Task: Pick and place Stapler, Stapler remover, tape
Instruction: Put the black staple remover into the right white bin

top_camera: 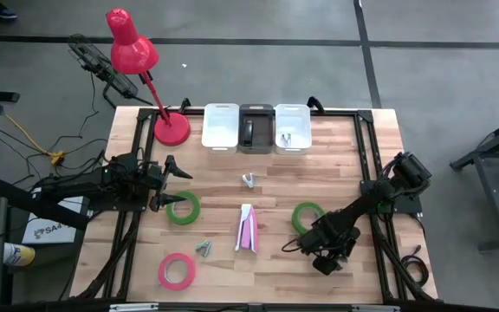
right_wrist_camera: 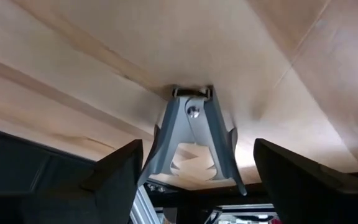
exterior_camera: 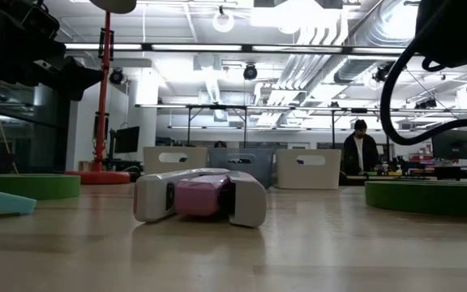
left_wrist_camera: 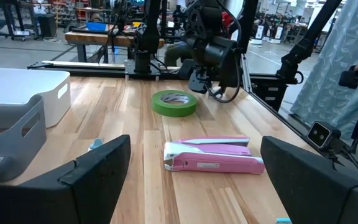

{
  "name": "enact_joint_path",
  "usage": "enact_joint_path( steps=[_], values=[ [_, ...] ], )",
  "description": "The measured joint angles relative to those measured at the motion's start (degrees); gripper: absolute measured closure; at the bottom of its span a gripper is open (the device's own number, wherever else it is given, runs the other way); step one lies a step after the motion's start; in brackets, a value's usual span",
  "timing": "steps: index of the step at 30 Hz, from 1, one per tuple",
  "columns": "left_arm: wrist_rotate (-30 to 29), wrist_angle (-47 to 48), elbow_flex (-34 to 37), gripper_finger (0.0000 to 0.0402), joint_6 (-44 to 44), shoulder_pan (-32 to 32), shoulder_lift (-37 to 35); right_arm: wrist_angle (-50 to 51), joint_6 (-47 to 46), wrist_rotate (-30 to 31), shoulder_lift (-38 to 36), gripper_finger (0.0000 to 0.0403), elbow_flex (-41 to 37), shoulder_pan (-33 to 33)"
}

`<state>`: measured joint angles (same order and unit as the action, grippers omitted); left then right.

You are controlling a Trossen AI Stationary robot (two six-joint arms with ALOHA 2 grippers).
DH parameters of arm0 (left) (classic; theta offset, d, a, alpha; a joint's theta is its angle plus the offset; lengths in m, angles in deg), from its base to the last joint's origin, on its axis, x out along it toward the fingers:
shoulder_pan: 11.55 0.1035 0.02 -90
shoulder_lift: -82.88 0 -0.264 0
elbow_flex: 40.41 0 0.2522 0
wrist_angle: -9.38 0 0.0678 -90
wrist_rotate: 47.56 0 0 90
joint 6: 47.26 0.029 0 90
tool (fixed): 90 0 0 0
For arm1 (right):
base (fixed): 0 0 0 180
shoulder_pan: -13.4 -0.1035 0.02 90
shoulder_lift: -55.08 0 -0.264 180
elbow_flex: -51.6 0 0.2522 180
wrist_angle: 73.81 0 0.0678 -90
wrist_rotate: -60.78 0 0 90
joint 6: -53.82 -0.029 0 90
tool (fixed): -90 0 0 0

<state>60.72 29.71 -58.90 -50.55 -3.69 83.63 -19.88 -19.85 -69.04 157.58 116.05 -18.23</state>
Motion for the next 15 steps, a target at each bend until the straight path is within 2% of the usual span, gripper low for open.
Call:
enact_joint_path(
  steps=[15],
  values=[
    [0.03, -0.01, 0.00, 0.0046, 0.00, 0.00, 0.00, -0.01, 1.73, 1.98, 0.00, 0.0185, 0.02, -0.31]
  ],
)
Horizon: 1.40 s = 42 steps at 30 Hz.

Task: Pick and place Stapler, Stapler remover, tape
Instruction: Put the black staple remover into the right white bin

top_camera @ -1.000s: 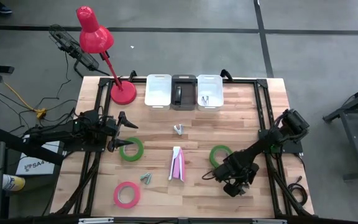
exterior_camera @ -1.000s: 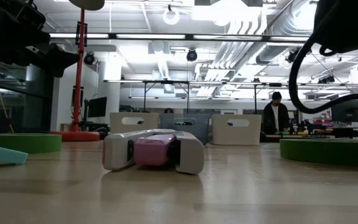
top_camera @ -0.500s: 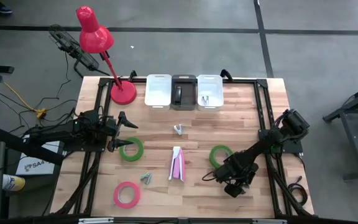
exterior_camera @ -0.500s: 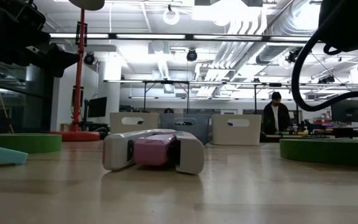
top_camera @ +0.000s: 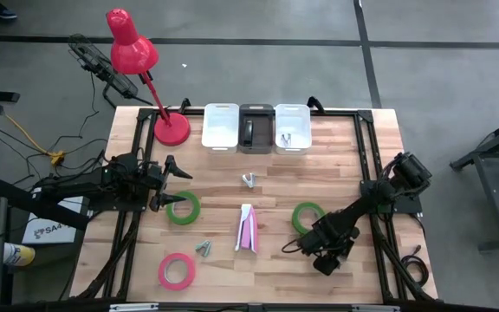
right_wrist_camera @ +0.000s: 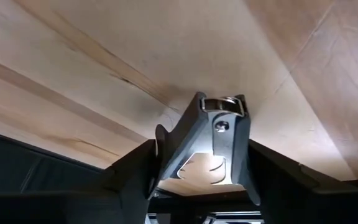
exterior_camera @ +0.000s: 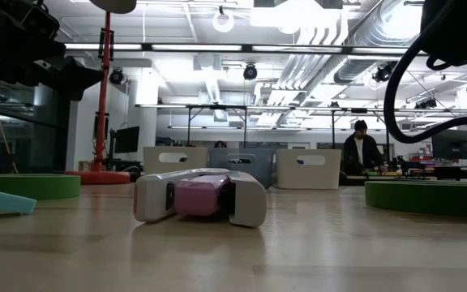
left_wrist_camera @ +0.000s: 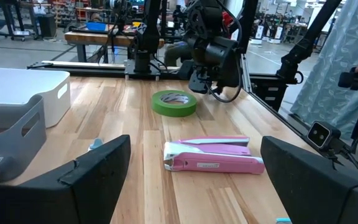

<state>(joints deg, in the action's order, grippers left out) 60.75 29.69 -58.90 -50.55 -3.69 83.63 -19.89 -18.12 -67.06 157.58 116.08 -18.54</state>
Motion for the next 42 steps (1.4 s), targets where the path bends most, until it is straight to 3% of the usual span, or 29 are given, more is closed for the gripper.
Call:
enact_joint_path(
  steps=[12, 24, 32, 37, 42],
  values=[
    [0.02, 0.01, 0.00, 0.0046, 0.00, 0.00, -0.01, -1.45, -1.71, -0.10, 0.00, 0.0311, 0.02, 1.98],
    [0.20, 0.01, -0.01, 0.0046, 0.00, 0.00, -0.01, -1.19, -3.94, 1.21, -3.33, 0.0313, 5.34, 4.68],
    [0.16, 0.01, 0.00, 0.0046, 0.00, 0.00, -0.01, 0.61, -3.66, 9.90, -11.82, 0.0313, 9.85, 10.77],
    [0.15, 0.01, -0.01, 0.0046, 0.00, 0.00, 0.00, 1.63, 3.59, 16.00, -15.66, 0.0313, 12.25, 18.98],
    [-0.01, 0.01, -0.02, 0.0046, 0.00, 0.00, 0.00, 1.65, 16.58, 17.98, -16.62, 0.0313, 14.91, 28.79]
  ],
)
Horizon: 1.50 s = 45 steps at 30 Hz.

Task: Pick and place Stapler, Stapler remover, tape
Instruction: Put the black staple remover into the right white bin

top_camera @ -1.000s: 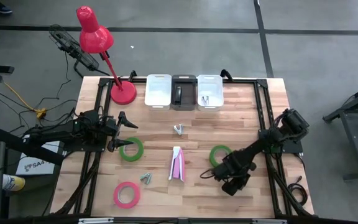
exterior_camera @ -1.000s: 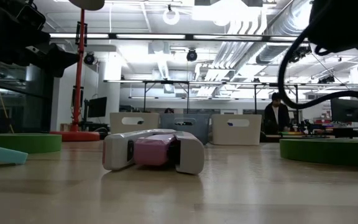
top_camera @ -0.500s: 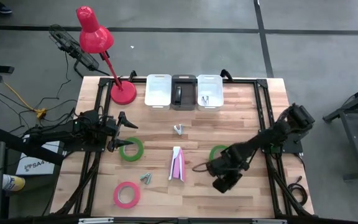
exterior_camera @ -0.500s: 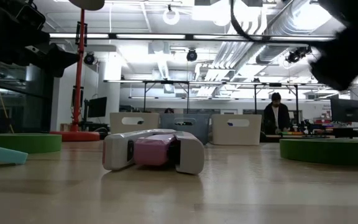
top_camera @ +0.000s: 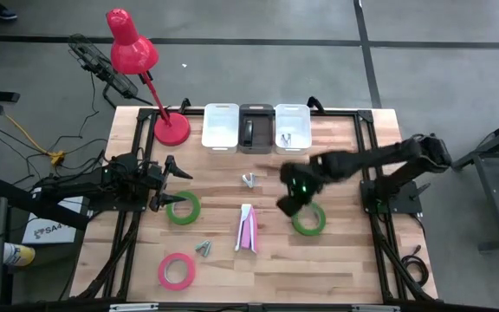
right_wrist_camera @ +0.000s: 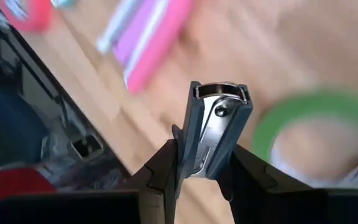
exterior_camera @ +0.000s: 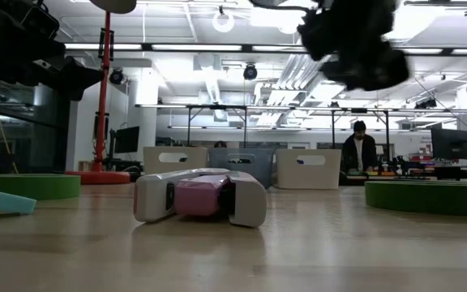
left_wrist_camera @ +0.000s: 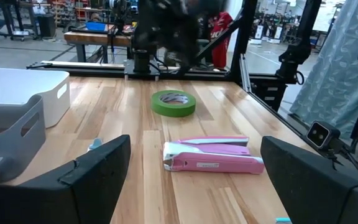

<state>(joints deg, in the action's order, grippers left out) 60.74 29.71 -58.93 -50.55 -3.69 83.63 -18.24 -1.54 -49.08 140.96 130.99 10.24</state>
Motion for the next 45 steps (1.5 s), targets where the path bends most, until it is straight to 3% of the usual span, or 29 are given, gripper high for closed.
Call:
enact_joint_path(
  steps=[9, 21, 25, 31, 45],
  values=[
    [-0.01, 0.00, 0.02, 0.0046, 0.00, 0.00, 0.00, -0.01, 24.68, 1.21, -0.03, 0.0313, 1.53, 17.97],
    [0.01, 0.00, 0.00, 0.0046, 0.00, 0.00, -0.01, -0.82, 52.12, 15.14, -0.03, 0.0313, 1.53, 35.83],
    [0.01, 0.00, 0.00, 0.0046, 0.00, 0.00, 0.00, -2.68, 58.54, 16.71, 1.04, 0.0313, 1.53, 38.96],
    [0.02, 0.00, 0.00, 0.0046, 0.00, 0.00, -0.01, -5.75, 60.09, 16.40, 5.73, 0.0313, 1.50, 41.18],
    [0.05, 0.00, 0.02, 0.0046, 0.00, 0.00, -0.02, -6.83, 41.01, 12.86, 13.15, 0.0313, 1.48, 43.80]
  ],
)
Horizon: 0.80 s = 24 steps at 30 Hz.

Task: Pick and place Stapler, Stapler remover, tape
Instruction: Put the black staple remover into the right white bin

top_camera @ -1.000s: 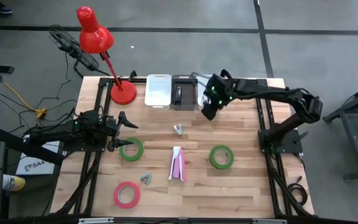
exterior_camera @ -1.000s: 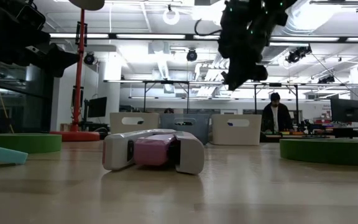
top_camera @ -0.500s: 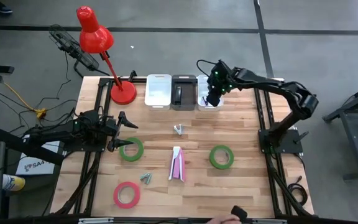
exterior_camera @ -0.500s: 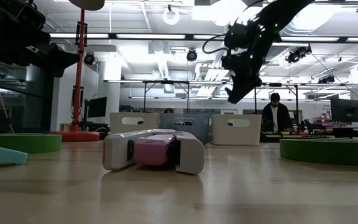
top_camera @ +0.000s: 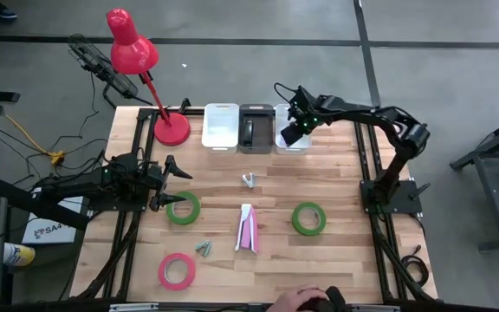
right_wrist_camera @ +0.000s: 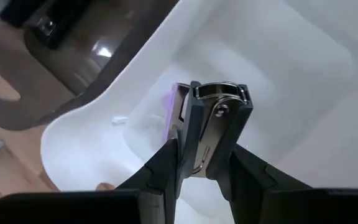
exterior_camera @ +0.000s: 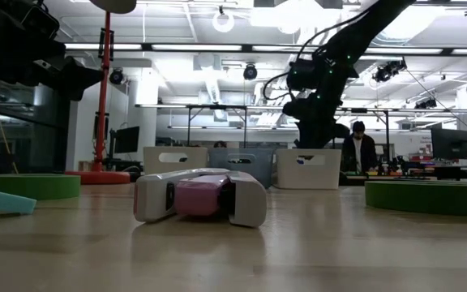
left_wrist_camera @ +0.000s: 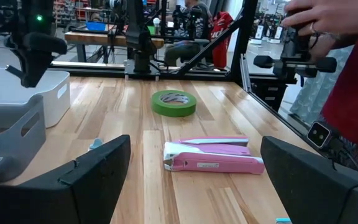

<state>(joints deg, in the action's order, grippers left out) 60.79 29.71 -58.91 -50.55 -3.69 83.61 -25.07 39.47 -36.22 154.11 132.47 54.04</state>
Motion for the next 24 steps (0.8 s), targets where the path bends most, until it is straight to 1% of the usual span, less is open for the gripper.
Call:
enact_joint_path(
  steps=[6, 10, 13, 19, 24],
  values=[
    [0.15, 0.00, 0.00, 0.0046, 0.00, 0.00, 0.00, 0.06, -7.03, 2.22, 0.59, 0.0313, 0.00, 0.76],
    [0.15, 0.00, -0.02, 0.0046, 0.00, 0.00, 0.02, -0.11, -11.07, 2.12, 0.66, 0.0304, 0.00, 0.74],
    [0.13, 0.00, -0.01, 0.0046, 0.00, 0.00, 0.02, -0.11, -11.93, 2.07, 0.66, 0.0301, 0.00, 0.74],
    [0.13, 0.00, -0.02, 0.0046, 0.00, 0.00, 0.02, -0.14, -13.22, 1.12, 0.66, 0.0309, 0.00, 0.92],
    [0.11, 0.00, -0.02, 0.0046, 0.00, 0.00, 0.00, -0.33, -14.08, -0.38, 2.12, 0.0299, 0.00, 0.92]
  ],
)
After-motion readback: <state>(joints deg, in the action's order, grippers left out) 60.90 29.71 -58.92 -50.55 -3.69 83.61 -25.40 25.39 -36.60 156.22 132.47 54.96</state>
